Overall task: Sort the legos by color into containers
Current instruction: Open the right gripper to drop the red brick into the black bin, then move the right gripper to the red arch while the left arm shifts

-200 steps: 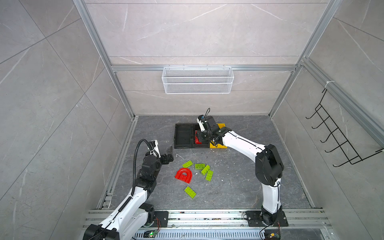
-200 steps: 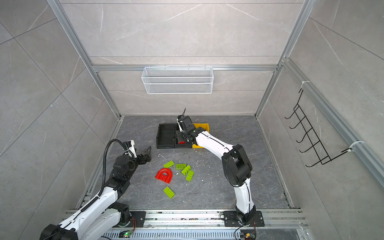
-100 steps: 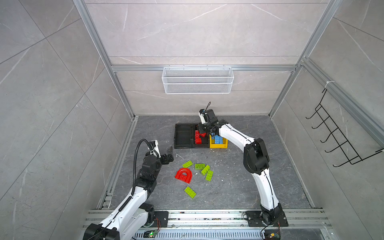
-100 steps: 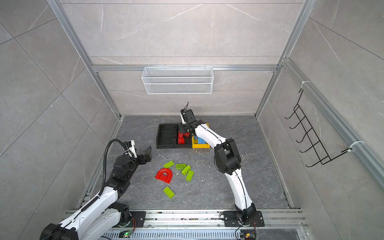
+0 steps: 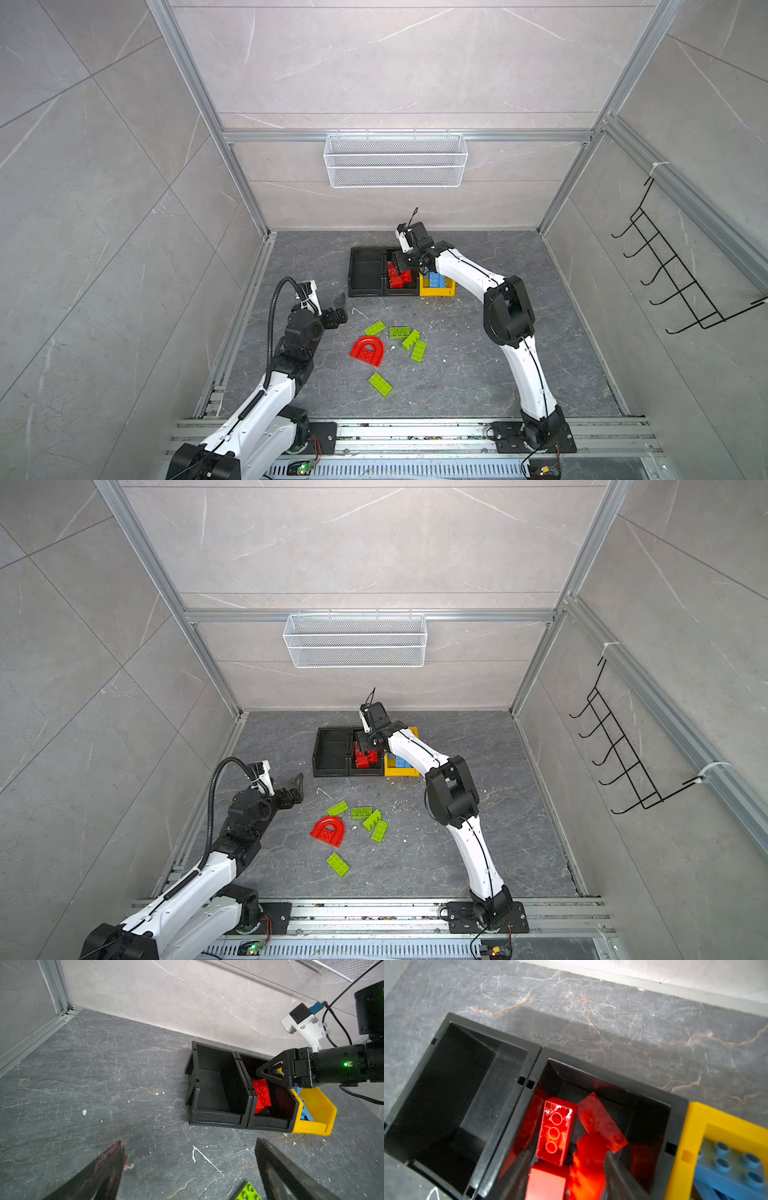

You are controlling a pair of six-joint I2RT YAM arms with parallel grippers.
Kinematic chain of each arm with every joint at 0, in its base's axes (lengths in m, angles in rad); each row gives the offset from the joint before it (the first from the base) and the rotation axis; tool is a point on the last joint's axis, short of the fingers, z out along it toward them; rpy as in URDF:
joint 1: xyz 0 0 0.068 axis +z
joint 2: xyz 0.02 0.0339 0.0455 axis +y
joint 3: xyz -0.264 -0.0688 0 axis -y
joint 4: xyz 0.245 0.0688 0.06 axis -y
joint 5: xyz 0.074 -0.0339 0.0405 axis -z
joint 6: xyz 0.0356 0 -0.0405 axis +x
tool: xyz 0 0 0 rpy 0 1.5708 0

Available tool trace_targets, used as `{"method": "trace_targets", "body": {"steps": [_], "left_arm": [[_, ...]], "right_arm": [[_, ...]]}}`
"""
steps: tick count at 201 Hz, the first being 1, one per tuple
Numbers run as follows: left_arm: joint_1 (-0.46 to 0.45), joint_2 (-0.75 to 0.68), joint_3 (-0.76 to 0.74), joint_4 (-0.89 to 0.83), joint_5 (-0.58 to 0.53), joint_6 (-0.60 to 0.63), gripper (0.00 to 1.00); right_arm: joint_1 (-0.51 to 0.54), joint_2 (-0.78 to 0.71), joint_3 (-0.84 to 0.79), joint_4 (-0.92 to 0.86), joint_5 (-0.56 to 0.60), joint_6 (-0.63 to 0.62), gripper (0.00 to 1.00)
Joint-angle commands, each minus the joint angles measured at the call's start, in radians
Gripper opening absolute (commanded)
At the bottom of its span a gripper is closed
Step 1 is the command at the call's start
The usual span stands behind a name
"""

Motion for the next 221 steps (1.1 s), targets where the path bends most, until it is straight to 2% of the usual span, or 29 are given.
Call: {"method": "trace_targets", "body": {"steps": [1,17,45,68,97,126,151,185,221], "left_arm": [[0.001,-0.023,0.003,0.038,-0.006,-0.015,0.99],[0.022,-0.045,-0.014,0.034,-0.045,-0.066,1.00],[0.134,-0.067,-0.062,0.085,0.058,-0.173,0.99],[0.168,-0.037,-0.056,0.085,0.090,-0.202,0.99],[0.200,0.027,-0.046,0.081,0.104,-0.265,0.99],[0.342,0.143,-0.051,0.105,0.221,-0.412,0.99],[0.432,0.255,-0.050,0.150,0.319,-0.489,0.99],[0.449,0.324,-0.033,0.178,0.371,-0.499,0.99],[0.450,0.260,-0.025,0.116,0.341,-0.457,0.99]], "right_arm": [[0.006,-0.121,-0.045,-0.018,-0.013,-0.035,0.64],[0.021,-0.222,-0.160,0.030,-0.035,-0.047,0.64],[0.113,-0.392,-0.378,0.064,-0.048,-0.111,0.64],[0.213,-0.462,-0.501,0.050,-0.029,-0.122,0.65],[0.327,-0.460,-0.516,-0.042,-0.028,-0.071,0.64],[0.427,-0.458,-0.544,-0.034,-0.035,-0.028,0.63],[0.475,-0.431,-0.532,-0.067,-0.055,-0.055,0.60],[0.508,-0.376,-0.485,-0.111,-0.072,-0.095,0.58],[0.527,-0.316,-0.439,-0.137,-0.063,-0.114,0.58]]}}
